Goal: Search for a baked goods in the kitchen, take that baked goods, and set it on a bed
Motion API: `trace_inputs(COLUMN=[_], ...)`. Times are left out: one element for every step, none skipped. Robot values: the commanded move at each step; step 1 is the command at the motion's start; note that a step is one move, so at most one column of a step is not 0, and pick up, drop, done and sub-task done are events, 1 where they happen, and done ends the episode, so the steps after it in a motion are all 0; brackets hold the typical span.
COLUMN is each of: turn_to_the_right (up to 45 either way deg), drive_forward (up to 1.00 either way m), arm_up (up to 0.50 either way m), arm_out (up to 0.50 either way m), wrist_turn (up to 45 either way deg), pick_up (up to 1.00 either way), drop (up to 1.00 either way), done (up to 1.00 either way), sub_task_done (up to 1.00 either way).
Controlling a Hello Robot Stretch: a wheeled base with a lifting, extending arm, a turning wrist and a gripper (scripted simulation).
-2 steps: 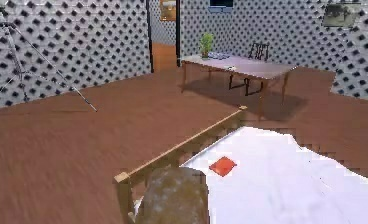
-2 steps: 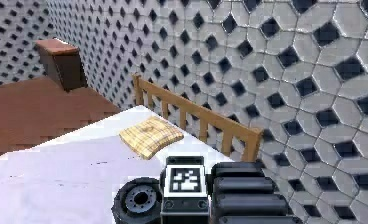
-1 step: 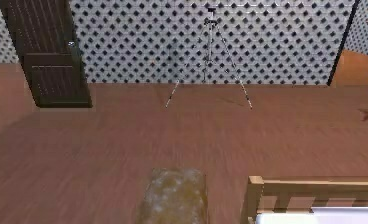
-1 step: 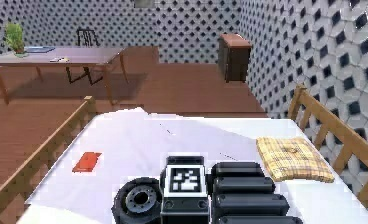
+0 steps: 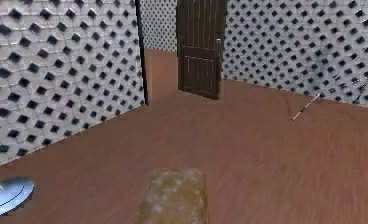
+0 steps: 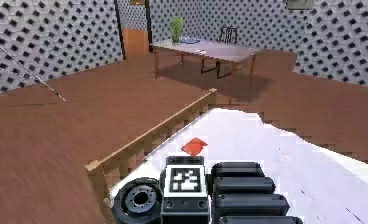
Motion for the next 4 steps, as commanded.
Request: trace_inputs(turn_to_the_right=[45.0, 45.0, 45.0, 30.0], drive_forward=[0.0, 0.0, 0.0, 0.0], arm_up=[0.0, 0.0, 0.0, 0.0], arm_out=[0.0, 0.0, 0.0, 0.0], wrist_turn=[0.0, 0.0, 0.0, 0.0], pick_up=[0.0, 0.0, 0.0, 0.0], drop=[0.0, 0.0, 0.0, 0.0], done=[0.0, 0.0, 0.0, 0.0], sub_task_done=[0.0, 0.0, 0.0, 0.0])
